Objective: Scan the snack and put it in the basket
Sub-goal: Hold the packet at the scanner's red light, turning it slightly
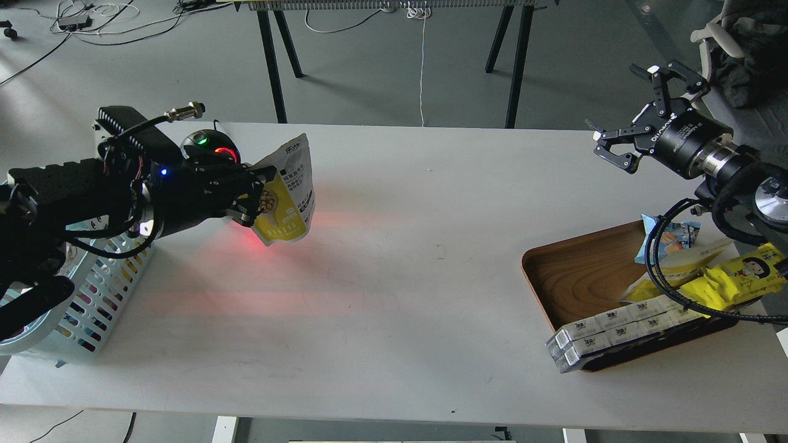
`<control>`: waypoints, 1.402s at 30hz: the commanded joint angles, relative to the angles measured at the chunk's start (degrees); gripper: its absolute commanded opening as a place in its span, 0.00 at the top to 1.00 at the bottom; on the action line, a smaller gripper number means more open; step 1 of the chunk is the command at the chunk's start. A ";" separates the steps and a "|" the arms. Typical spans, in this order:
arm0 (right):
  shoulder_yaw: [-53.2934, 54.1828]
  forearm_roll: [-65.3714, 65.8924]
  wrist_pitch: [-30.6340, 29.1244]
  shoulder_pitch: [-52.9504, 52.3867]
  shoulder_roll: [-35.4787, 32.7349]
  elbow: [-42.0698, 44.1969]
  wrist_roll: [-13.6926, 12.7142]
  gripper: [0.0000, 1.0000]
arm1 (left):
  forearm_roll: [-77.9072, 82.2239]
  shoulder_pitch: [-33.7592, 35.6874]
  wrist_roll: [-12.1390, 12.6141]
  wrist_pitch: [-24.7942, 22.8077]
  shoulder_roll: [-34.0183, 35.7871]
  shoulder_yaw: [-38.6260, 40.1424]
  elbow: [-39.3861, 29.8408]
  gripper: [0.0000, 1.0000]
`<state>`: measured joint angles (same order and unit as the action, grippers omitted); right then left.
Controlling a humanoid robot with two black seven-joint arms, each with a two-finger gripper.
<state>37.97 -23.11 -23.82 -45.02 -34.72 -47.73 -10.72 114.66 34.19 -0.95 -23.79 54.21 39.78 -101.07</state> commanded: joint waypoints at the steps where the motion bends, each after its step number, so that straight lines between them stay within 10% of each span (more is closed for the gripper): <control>1: 0.00 0.00 0.00 0.02 0.00 0.00 0.00 0.03 | -0.05 -1.84 -0.80 2.69 -0.07 0.12 0.00 0.98; 20: 0.00 0.00 0.00 0.37 0.00 0.00 0.00 0.03 | -2.42 -6.50 -4.94 16.32 -0.07 0.56 0.00 0.97; 42: 0.00 0.00 0.00 0.63 0.00 -0.09 0.00 0.03 | -1.55 -0.44 -6.52 3.93 5.03 -0.05 0.00 0.98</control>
<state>37.97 -23.11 -23.82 -44.43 -34.72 -47.90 -10.72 113.12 33.18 -7.48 -19.03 59.24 39.73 -101.08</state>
